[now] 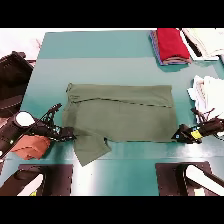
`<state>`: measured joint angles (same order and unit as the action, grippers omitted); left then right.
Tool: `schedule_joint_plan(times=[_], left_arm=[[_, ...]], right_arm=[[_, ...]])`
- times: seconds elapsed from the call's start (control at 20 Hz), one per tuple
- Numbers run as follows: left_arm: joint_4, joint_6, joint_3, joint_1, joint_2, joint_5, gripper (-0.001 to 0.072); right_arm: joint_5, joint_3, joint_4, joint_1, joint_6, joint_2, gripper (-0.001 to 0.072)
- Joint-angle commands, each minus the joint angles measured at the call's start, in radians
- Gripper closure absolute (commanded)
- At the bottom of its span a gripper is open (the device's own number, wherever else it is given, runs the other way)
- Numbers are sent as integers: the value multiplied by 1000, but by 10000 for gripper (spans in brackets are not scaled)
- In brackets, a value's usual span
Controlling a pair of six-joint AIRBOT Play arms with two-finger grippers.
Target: Fold the shirts.
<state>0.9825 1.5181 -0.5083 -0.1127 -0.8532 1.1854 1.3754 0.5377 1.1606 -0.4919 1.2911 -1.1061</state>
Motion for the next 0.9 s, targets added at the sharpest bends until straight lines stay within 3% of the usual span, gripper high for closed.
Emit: schedule_joint_plan(times=[0.0,0.15,0.35,0.55,0.7,0.85], left_arm=[[47,-1,-28,0,4,50,683],[76,-1,-86,0,5,120,683],[76,0,-127,0,8,169,683],[75,23,-132,0,70,79,684],[75,22,-177,0,60,-28,684],[76,-24,-288,0,-37,-108,683]], right_arm=[[-39,18,-5,95,-3,1,565],[30,72,78,154,-3,97,689],[132,87,206,164,2,274,690],[105,99,192,114,6,403,690],[47,174,193,159,25,370,691],[-27,299,195,234,51,225,691]])
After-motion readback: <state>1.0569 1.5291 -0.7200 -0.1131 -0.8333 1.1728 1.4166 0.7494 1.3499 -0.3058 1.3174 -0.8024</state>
